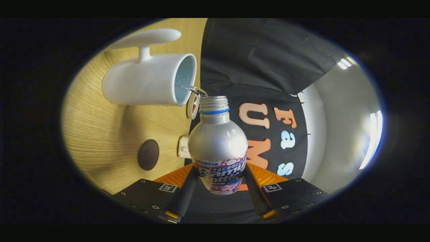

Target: Take the bottle from table, then pour the juice into the cup, finally place the bottle on the coaster

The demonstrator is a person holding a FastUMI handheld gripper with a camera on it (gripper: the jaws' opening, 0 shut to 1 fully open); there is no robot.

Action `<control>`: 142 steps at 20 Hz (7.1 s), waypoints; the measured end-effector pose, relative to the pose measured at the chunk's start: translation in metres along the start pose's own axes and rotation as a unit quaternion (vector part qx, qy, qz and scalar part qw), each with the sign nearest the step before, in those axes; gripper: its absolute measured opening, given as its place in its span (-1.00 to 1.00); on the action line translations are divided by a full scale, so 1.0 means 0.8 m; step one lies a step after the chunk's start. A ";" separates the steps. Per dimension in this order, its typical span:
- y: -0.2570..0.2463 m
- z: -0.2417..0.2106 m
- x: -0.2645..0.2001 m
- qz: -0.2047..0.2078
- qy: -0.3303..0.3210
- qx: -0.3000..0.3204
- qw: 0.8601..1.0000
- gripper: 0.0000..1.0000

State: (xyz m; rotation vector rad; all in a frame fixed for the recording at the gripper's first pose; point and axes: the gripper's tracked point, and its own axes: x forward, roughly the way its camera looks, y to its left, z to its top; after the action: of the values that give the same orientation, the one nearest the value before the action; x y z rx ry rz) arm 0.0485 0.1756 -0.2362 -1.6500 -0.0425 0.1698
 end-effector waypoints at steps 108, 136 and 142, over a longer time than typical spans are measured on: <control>0.061 -0.023 0.050 0.125 0.042 0.566 0.814 0.54; 0.119 -0.034 0.059 0.222 0.136 0.739 0.621 0.91; 0.037 -0.060 0.040 0.155 0.088 0.751 0.636 0.94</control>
State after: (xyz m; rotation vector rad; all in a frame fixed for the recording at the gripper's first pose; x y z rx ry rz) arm 0.0844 0.1295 -0.2642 0.0617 0.4399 0.2059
